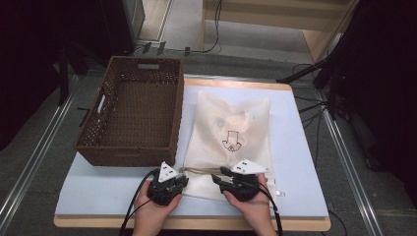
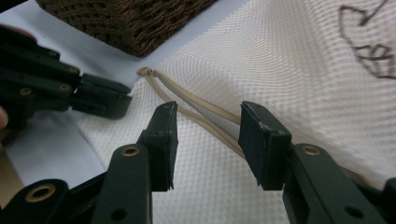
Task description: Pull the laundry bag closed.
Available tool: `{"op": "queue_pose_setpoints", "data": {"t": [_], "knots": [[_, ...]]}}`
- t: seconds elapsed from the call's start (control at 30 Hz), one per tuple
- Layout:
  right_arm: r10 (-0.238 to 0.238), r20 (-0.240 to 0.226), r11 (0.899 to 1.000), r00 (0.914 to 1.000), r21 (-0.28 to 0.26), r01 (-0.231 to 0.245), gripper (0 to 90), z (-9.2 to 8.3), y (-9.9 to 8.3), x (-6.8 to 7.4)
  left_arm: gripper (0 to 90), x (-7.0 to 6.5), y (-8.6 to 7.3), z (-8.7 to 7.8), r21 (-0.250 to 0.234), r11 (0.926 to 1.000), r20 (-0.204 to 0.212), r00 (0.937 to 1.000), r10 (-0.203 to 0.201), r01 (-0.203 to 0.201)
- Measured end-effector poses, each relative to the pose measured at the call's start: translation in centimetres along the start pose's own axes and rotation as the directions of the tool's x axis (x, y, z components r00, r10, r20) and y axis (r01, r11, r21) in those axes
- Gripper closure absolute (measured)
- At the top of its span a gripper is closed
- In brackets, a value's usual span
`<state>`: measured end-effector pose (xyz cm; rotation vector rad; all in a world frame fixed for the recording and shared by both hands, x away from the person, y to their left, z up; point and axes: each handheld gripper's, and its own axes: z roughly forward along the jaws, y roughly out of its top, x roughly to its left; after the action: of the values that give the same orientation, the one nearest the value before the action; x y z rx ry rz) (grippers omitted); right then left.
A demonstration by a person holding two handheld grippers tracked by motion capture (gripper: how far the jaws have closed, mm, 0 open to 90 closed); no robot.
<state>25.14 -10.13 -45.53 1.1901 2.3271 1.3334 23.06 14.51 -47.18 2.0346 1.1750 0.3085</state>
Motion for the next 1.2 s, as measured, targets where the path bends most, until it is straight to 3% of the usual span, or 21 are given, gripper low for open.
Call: {"op": "queue_pose_setpoints", "data": {"t": [0.07, 0.17, 0.27, 0.37, 0.43, 0.5, 0.57, 0.73, 0.8, 0.9, 1.0, 1.03, 1.2], "knots": [[0.012, -0.018, 1.000, 0.9998, 0.007, -0.012, 57.6, 0.7, 0.3, 0.5, 88.1, 0.0, -0.1, -0.2, -0.007, 1.0000, 0.026, 0.9997, 0.000, 0.001], [-0.029, -0.051, 1.000, 0.9983, 0.008, 0.029, 57.6, 1.3, 0.3, 1.2, 88.6, -0.1, 0.0, -0.7, -0.016, 0.9998, 0.069, 0.9975, -0.011, 0.013], [-0.046, -0.088, 0.999, 0.9951, 0.001, 0.046, 57.8, 1.7, 0.2, 1.3, 88.7, -0.5, -0.1, -1.2, -0.036, 0.9994, 0.090, 0.9959, 0.008, -0.005], [-0.051, -0.105, 0.999, 0.9932, 0.001, 0.051, 58.1, 2.0, 0.1, 1.1, 88.7, -1.0, -0.4, -1.9, -0.042, 0.9987, 0.079, 0.9963, 0.032, -0.029], [-0.069, -0.085, 0.997, 0.9940, 0.022, 0.071, 58.9, 2.0, 0.2, 0.8, 88.7, -1.4, -0.6, -2.2, -0.045, 0.9984, 0.070, 0.9968, 0.038, -0.035], [-0.057, -0.099, 0.998, 0.9934, 0.020, 0.060, 60.4, 1.9, 0.3, 0.4, 88.7, -1.8, -0.8, -2.4, -0.046, 0.9979, 0.069, 0.9965, 0.047, -0.044], [-0.052, -0.131, 0.998, 0.9901, 0.013, 0.054, 60.9, 2.0, 0.3, 0.3, 88.6, -1.9, -1.0, -2.4, -0.051, 0.9977, 0.065, 0.9967, 0.048, -0.045], [-0.116, -0.197, 0.992, 0.9735, 0.031, 0.125, 61.1, 2.7, 0.0, 1.3, 88.4, -1.3, -1.3, -2.4, -0.058, 0.9983, 0.084, 0.9965, 0.002, 0.003], [-0.139, -0.215, 0.987, 0.9667, 0.044, 0.152, 61.8, 2.9, -0.1, 1.6, 88.4, -1.4, -1.4, -2.4, -0.059, 0.9983, 0.074, 0.9972, 0.007, -0.002], [-0.141, -0.212, 0.984, 0.9669, 0.078, 0.161, 67.6, 3.3, -0.5, 1.5, 88.5, -1.5, -1.3, -2.6, -0.064, 0.9979, 0.086, 0.9962, 0.012, -0.006], [-0.115, -0.245, 0.982, 0.9627, 0.115, 0.147, 83.1, 3.8, -0.8, 1.4, 88.5, -1.2, -1.2, -2.7, -0.070, 0.9975, 0.110, 0.9940, -0.001, 0.009], [-0.121, -0.228, 0.982, 0.9660, 0.113, 0.150, 90.0, 3.7, -0.8, 1.3, 88.4, -1.1, -1.2, -2.6, -0.068, 0.9976, 0.117, 0.9931, -0.002, 0.010], [-0.099, -0.205, 0.989, 0.9738, 0.092, 0.120, 90.0, 3.3, -0.7, 0.9, 81.3, -0.3, -0.7, -3.1, -0.060, 0.9981, 0.166, 0.9861, -0.006, 0.016]]}}
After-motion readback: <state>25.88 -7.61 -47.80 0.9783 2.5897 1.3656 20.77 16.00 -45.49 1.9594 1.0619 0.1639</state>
